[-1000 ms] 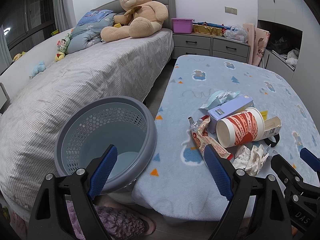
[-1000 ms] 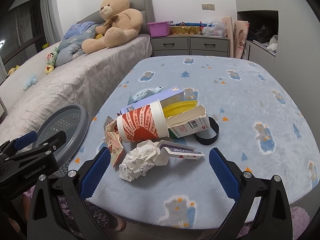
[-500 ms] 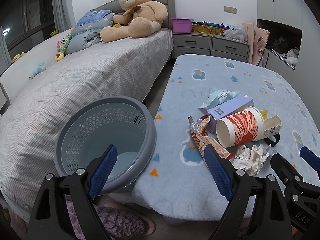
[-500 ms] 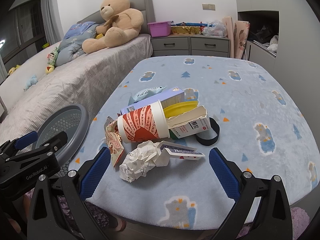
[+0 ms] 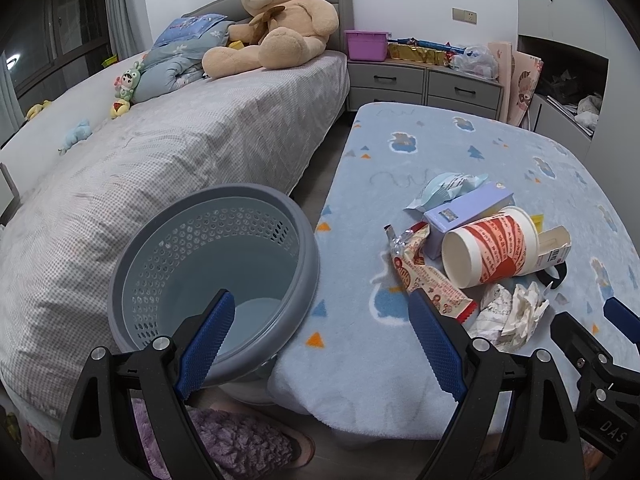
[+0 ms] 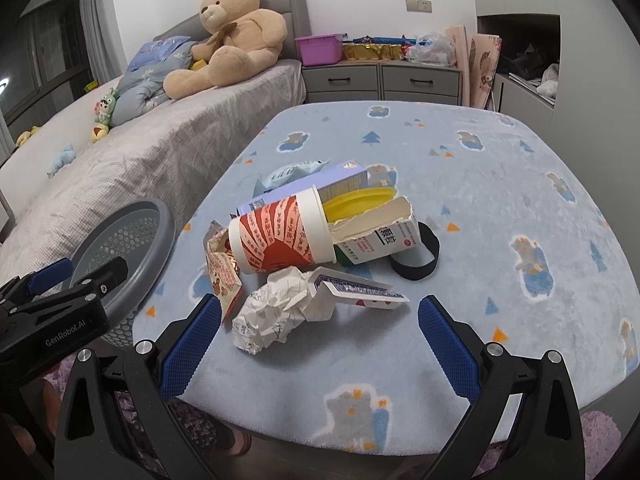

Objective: Collect trash
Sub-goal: 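Grasp the playing card with the right tool and lift it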

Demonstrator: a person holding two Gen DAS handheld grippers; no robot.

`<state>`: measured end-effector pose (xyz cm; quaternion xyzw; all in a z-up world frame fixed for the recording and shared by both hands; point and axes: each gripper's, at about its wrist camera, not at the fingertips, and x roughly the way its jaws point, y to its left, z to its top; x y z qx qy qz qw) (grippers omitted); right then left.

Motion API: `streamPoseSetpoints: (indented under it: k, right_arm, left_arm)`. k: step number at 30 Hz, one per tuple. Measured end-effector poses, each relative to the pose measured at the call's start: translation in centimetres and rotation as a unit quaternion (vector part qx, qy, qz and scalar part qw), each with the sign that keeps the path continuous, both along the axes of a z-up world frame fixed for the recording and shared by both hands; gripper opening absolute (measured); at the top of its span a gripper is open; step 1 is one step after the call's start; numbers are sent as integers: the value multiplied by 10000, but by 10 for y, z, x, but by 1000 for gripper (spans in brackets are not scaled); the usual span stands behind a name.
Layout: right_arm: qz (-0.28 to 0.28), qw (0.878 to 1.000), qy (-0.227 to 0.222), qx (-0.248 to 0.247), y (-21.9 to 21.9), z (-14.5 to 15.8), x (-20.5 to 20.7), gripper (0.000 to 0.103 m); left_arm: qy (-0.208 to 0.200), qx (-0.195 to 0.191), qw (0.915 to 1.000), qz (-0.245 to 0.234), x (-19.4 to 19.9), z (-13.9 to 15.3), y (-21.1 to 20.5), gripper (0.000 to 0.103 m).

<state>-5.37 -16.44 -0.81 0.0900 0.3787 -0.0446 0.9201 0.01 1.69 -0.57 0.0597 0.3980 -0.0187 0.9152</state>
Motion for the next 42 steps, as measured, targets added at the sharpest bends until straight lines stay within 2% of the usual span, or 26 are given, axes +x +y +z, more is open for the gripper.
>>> streamPoseSetpoints:
  k: [6,14,19,26,31,35,37,42]
  right_arm:
    - [96,9999,107,-44,-5,-12,-4,97]
    - [-28,9986,299,-430,-42,-23,2,97]
    - [249,9972,506,-482,-56,-39,16,96]
    - [727,9914,511,-965,-41,-47,36,94]
    - [934,9887,558,-1027,-35,-50,48,71]
    - [1059,9880,592,-950,-31,-51,49,57]
    - [1089,9882,589,-897,-30,-51,47,46]
    - [1097,9909,498,-598,-34,-46,42,31]
  left_arm:
    - [158,28,9998,83,7,-16,4,85]
    - [257,-117,9996,-85,9,-24,-4,85]
    - [338,-170,9991,-211,8,-31,-19,85]
    - [430,-208,9986,-234,8,-36,-31,85]
    - [477,-204,9984,-217,8,-36,-35,85]
    - [507,-180,9983,-220,8,-37,-38,85]
    - [508,-187,9983,-229,8,-36,-38,85]
    - [533,-174,9980,-302,6,-34,-42,85]
